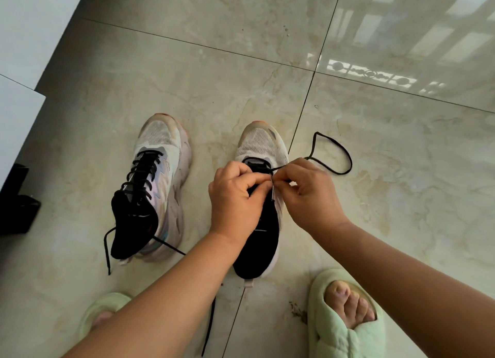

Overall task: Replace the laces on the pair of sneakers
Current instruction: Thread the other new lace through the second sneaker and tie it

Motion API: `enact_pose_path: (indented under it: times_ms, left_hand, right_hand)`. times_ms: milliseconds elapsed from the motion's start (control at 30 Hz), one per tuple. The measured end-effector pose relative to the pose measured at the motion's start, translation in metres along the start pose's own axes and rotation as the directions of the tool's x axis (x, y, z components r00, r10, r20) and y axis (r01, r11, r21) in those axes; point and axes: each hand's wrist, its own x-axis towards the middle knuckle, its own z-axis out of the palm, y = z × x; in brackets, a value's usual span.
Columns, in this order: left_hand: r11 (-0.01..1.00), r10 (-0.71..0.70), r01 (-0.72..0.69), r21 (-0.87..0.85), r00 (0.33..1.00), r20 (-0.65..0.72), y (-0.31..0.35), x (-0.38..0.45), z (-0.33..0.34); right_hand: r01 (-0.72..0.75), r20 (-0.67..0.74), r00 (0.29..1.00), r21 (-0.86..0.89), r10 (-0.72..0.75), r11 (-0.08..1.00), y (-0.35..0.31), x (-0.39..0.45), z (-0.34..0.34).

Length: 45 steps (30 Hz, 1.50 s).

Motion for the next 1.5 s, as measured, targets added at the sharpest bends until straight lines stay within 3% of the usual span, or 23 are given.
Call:
enact_pose_path:
  times_ms: [200,267,333,400,500,567,667,767,900,1000,1067,1167,1433,1500]
  left_hand:
    - [0.982,0.069,-0.069,0.178,0.998,0.01,-0.004,0.0,-0.005]
    - [0.984,0.086,-0.085,0.158,0.996,0.0,-0.003,0.001,-0.005]
    - [0.983,0.129,-0.128,0.132,0.992,0.001,-0.004,0.0,-0.007]
    - [0.979,0.17,-0.171,0.109,0.985,0.017,-0.005,-0.001,-0.01]
    - [0.978,0.195,-0.197,0.072,0.98,0.025,-0.003,-0.004,-0.012]
    - [0.987,0.16,-0.16,0.031,0.987,-0.007,0.0,-0.006,-0.014]
    - [0.995,0.091,-0.087,0.039,0.992,-0.092,-0.004,-0.003,-0.025]
    - [0.985,-0.067,0.08,0.155,0.994,-0.089,-0.024,-0.005,-0.048]
    - [0.885,-0.304,0.286,0.369,0.953,-0.009,-0.042,-0.012,-0.068]
    - [0.912,-0.237,0.216,0.35,0.971,0.019,-0.034,-0.009,-0.067]
    - [0.962,-0.051,0.044,0.27,0.999,0.019,-0.021,-0.003,-0.06]
    - [0.922,0.215,-0.231,0.31,0.973,0.087,0.001,0.003,-0.038]
    - [0.905,0.194,-0.256,0.34,0.959,0.206,0.01,0.011,-0.016]
    - [0.902,0.153,-0.203,0.38,0.976,0.157,0.008,0.008,-0.02]
  right_hand:
    - [-0.002,-0.088,0.996,0.093,0.01,0.996,-0.01,-0.009,-0.007]
    - [-0.006,-0.048,0.999,-0.03,0.005,1.0,-0.017,-0.012,-0.007]
    - [-0.11,0.071,0.99,-0.178,0.124,0.978,-0.022,-0.009,-0.008]
    - [-0.223,0.151,0.954,-0.216,0.258,0.951,-0.023,-0.003,-0.009]
    - [-0.23,0.136,0.951,-0.297,0.279,0.927,-0.024,0.001,-0.002]
    - [-0.232,0.083,0.959,-0.325,0.273,0.917,-0.022,-0.002,0.004]
    - [-0.299,-0.025,0.954,-0.2,0.3,0.933,-0.017,-0.008,0.003]
    - [-0.325,-0.083,0.945,-0.117,0.317,0.939,-0.016,-0.014,0.001]
    - [-0.304,-0.091,0.951,-0.086,0.296,0.949,-0.018,-0.015,0.001]
    - [-0.278,-0.094,0.958,-0.082,0.27,0.957,-0.017,-0.016,0.001]
    - [-0.266,-0.096,0.961,-0.085,0.258,0.96,-0.017,-0.017,0.0]
    - [-0.232,-0.117,0.968,-0.074,0.223,0.97,-0.015,-0.017,0.0]
    - [-0.236,-0.159,0.959,0.004,0.233,0.972,-0.011,-0.021,-0.001]
    - [-0.241,-0.158,0.958,0.015,0.24,0.971,-0.011,-0.021,0.0]
